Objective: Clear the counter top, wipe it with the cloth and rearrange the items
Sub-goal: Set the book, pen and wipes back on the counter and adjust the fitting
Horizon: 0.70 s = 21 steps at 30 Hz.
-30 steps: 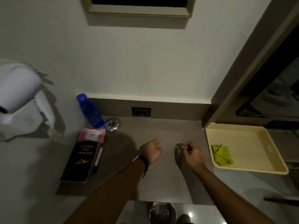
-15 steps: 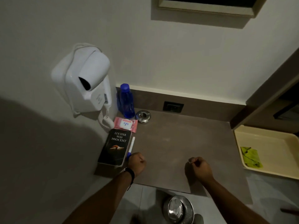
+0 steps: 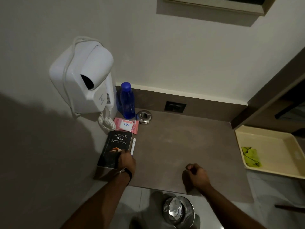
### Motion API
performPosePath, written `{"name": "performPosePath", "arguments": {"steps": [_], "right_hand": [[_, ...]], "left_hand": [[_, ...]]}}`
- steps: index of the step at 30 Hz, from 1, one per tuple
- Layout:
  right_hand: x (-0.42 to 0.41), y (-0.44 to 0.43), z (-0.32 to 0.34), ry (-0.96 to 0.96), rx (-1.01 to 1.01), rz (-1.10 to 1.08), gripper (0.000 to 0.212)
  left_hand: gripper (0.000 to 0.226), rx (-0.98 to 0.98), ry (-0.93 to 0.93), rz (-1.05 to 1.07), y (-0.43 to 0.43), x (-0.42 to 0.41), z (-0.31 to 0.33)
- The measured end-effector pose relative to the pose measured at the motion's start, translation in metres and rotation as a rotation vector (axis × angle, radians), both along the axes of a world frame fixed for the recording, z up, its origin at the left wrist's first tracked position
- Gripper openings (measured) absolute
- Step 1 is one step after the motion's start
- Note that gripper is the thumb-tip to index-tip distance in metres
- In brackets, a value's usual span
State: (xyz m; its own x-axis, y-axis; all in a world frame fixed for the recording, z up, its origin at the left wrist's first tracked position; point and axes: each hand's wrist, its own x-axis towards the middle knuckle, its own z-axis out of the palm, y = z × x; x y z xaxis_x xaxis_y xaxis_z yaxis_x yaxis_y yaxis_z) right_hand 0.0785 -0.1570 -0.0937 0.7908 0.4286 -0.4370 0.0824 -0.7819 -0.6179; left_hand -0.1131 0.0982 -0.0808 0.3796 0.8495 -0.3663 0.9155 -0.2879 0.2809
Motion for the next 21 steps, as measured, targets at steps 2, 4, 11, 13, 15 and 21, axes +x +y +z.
{"name": "performPosePath", "arguments": {"steps": [2, 4, 11, 13, 15, 21], "right_hand": [[0.0, -0.001, -0.001, 0.012, -0.023, 0.009, 0.011], [0.0, -0.003, -0.001, -0.008, -0.059, 0.043, 0.013], [0.022, 0.011, 0.007, -0.109, -0.064, 0.267, 0.013], [0.042, 0.025, 0.013, -0.173, -0.053, 0.36, 0.028], [0.066, 0.042, 0.022, -0.213, -0.043, 0.432, 0.049], [0.133, 0.082, 0.03, -0.299, 0.002, 0.582, 0.045]], "left_hand": [[0.027, 0.0, 0.048, -0.048, 0.003, 0.002, -0.001], [0.025, -0.007, 0.063, -0.085, 0.005, 0.006, -0.005], [0.027, 0.068, 0.013, -0.426, 0.006, 0.065, 0.008], [0.023, 0.064, 0.003, -0.508, 0.006, 0.091, 0.017], [0.021, 0.061, 0.016, -0.59, 0.006, 0.119, 0.023], [0.025, 0.046, 0.051, -0.743, 0.005, 0.196, 0.016]]}}
